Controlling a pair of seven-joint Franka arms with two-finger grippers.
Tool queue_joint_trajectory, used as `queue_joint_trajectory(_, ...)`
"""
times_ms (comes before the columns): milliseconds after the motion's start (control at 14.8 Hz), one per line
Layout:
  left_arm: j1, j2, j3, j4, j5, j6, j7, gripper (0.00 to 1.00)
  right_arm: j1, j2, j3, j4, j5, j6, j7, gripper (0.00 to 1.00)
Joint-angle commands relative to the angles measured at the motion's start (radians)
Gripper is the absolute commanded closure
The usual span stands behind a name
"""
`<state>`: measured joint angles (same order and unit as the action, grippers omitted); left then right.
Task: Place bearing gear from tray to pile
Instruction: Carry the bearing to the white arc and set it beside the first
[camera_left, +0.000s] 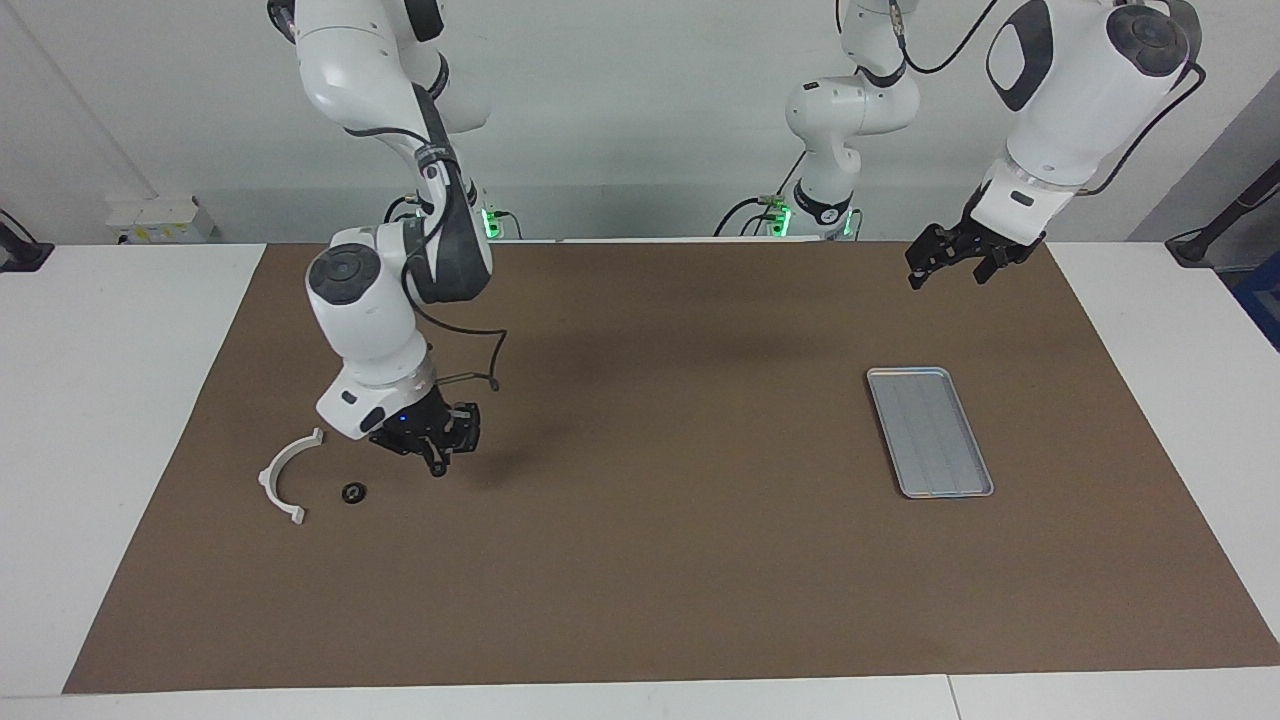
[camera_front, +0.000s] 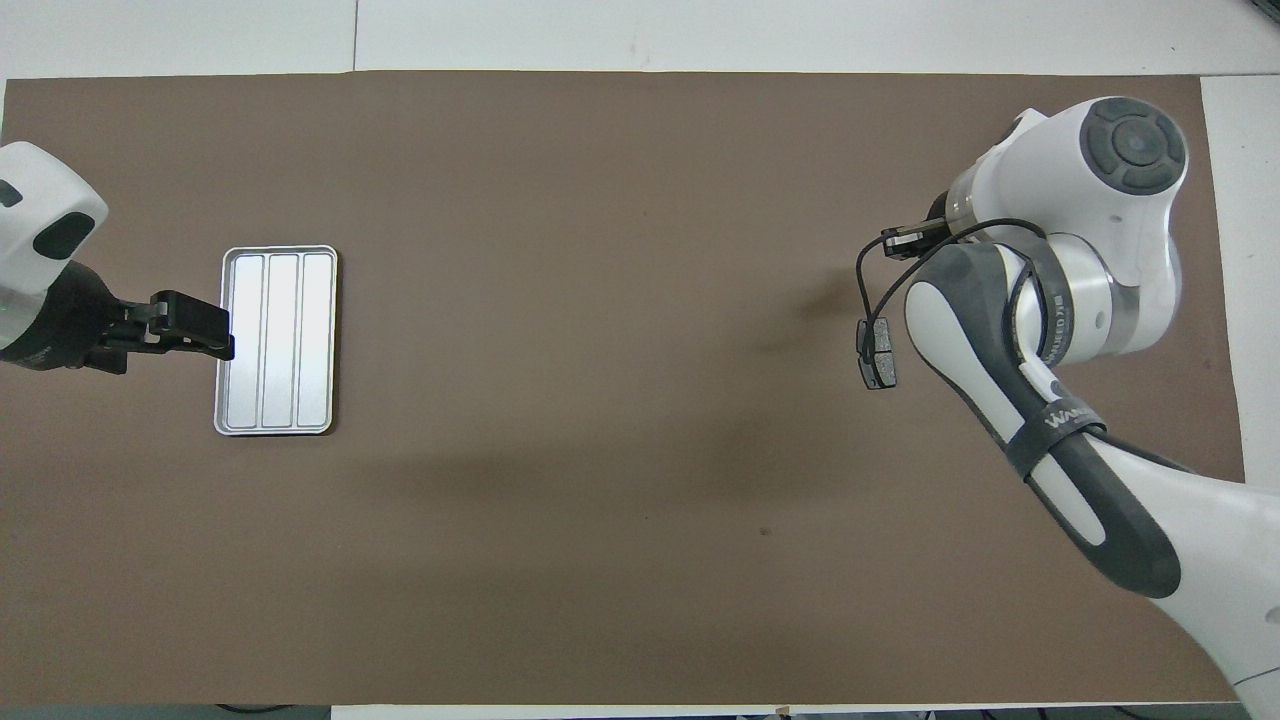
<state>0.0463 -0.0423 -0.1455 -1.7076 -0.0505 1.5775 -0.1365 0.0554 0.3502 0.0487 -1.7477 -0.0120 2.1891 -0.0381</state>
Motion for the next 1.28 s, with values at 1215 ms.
queue_joint_trajectory(1215, 0.014, -0.022, -0.006, -0.003, 0.043, 0.025, 0.009, 0.0, -0.092, 0.027, 0.017, -0.131, 0.01, 0.184, -0.169, 1.0)
